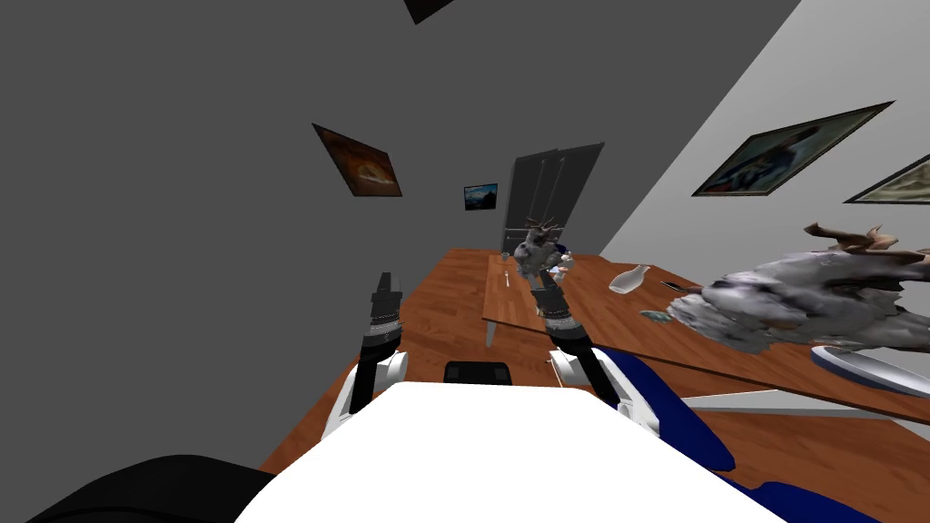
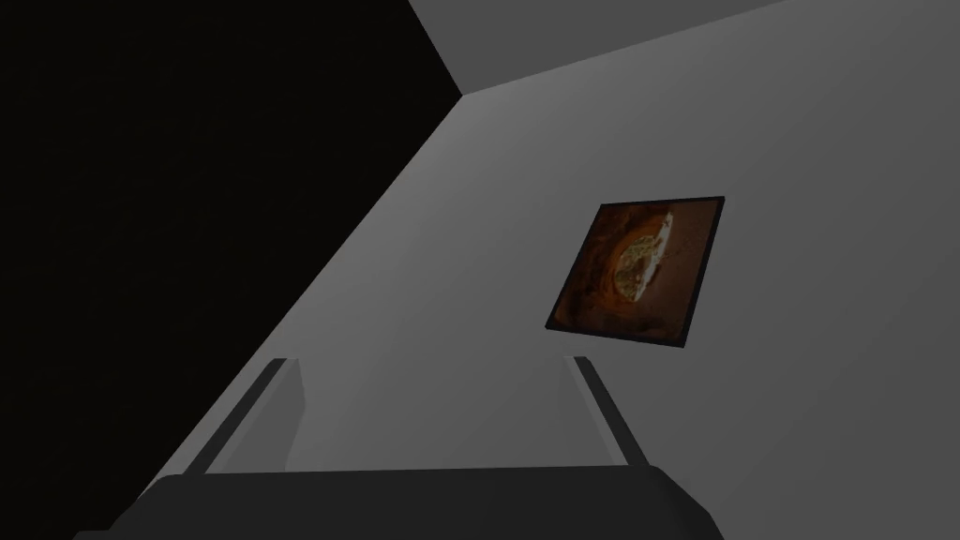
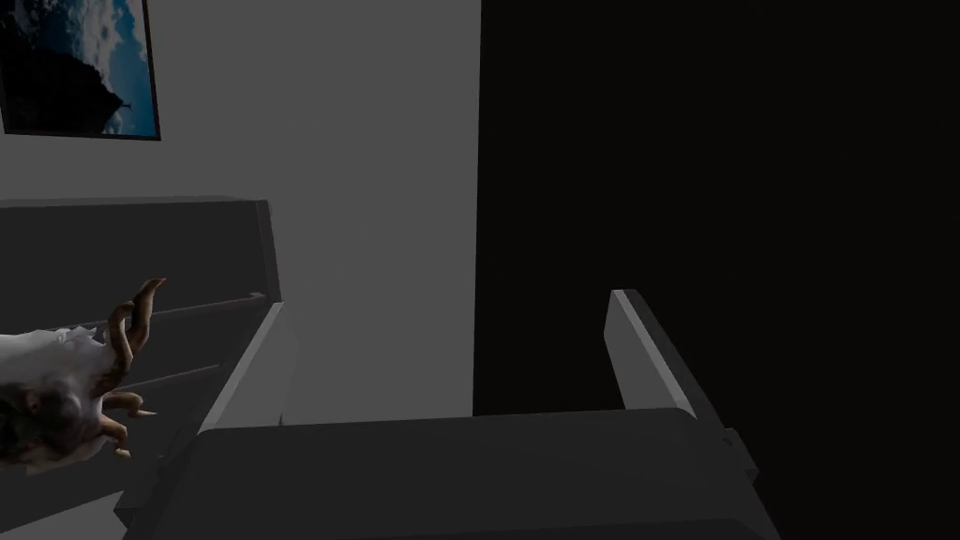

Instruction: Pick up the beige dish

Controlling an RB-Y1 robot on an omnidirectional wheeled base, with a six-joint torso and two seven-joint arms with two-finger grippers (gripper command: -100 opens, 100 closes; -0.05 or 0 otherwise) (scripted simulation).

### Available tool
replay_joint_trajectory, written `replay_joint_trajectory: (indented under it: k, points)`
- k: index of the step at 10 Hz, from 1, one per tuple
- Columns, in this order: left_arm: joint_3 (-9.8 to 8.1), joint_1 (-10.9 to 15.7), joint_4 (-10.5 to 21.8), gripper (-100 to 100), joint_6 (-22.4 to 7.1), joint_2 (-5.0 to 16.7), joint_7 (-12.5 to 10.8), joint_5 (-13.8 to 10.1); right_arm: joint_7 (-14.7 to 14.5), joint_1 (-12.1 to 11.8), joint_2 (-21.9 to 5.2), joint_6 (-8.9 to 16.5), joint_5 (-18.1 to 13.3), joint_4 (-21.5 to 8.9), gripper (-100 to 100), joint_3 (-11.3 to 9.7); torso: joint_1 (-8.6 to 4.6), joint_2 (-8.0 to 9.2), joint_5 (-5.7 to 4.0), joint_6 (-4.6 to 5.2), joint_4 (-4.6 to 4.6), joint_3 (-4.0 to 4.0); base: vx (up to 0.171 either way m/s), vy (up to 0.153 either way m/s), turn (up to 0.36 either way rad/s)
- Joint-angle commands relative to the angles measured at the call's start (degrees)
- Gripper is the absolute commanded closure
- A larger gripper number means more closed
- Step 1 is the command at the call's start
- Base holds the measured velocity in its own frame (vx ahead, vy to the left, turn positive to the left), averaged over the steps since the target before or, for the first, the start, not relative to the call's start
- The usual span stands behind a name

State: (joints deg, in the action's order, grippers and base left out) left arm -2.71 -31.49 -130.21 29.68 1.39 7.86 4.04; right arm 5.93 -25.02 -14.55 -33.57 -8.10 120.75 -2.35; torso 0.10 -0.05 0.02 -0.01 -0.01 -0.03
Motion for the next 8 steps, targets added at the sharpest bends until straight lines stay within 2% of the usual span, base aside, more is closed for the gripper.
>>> replay_joint_trajectory:
  k: [1, 2, 3, 4, 5, 6, 7, 8]
  points:
    - [0.0, 0.0, 0.0, 0, 0.0, 0.0, 0.0, 0.0, 0.3, 0.6, -1.7, 0.1, -1.9, -0.8, -100, -0.2, 0.0, 0.0, 0.0, 0.0, 0.0, 0.0, 0.011, 0.021, 0.012]
    - [0.0, 0.0, 0.0, 0, 0.0, 0.0, 0.0, 0.0, 0.5, 1.4, -3.9, -0.1, -4.1, -2.3, -100, -0.9, -0.02, 0.0, 0.0, 0.01, 0.0, 0.0, 0.012, 0.02, 0.022]
    - [0.0, 0.0, 0.0, 0, 0.0, 0.0, 0.0, 0.0, 0.5, 1.4, -3.9, -0.1, -4.6, -2.3, -100, -0.9, -0.03, 0.0, 0.0, 0.0, 0.0, 0.0, 0.01, 0.015, 0.014]
    - [0.0, 0.0, 0.0, 0, 0.0, 0.0, 0.0, 0.0, 0.6, 2.2, -6.2, -0.2, -7.0, -3.9, -100, -1.7, -0.04, 0.01, -0.01, 0.01, 0.0, 0.0, 0.011, 0.017, 0.032]
    - [0.0, 0.0, 0.0, 0, 0.0, 0.0, 0.0, 0.0, 0.6, 2.2, -6.2, -0.2, -7.5, -3.9, -100, -1.7, -0.05, -0.01, -0.01, 0.0, 0.0, -0.01, 0.008, 0.016, 0.018]
    - [0.0, 0.0, 0.0, 0, 0.0, 0.0, 0.0, 0.0, 0.7, 3.0, -8.5, -0.3, -9.8, -5.7, -100, -2.5, -0.05, 0.01, -0.01, 0.01, 0.0, 0.0, 0.008, 0.019, 0.03]
    - [0.0, 0.0, 0.0, 0, 0.0, 0.0, 0.0, 0.0, 0.7, 3.0, -8.5, -0.3, -10.7, -5.7, -100, -2.5, -0.04, 0.01, -0.01, 0.01, 0.0, 0.01, 0.007, 0.017, 0.023]
    - [0.0, 0.0, 0.0, 0, 0.0, 0.0, 0.0, 0.0, 0.9, 3.8, -11.0, -0.4, -12.7, -7.5, -100, -3.3, -0.05, 0.02, -0.01, 0.01, 0.0, 0.01, 0.01, 0.02, 0.045]
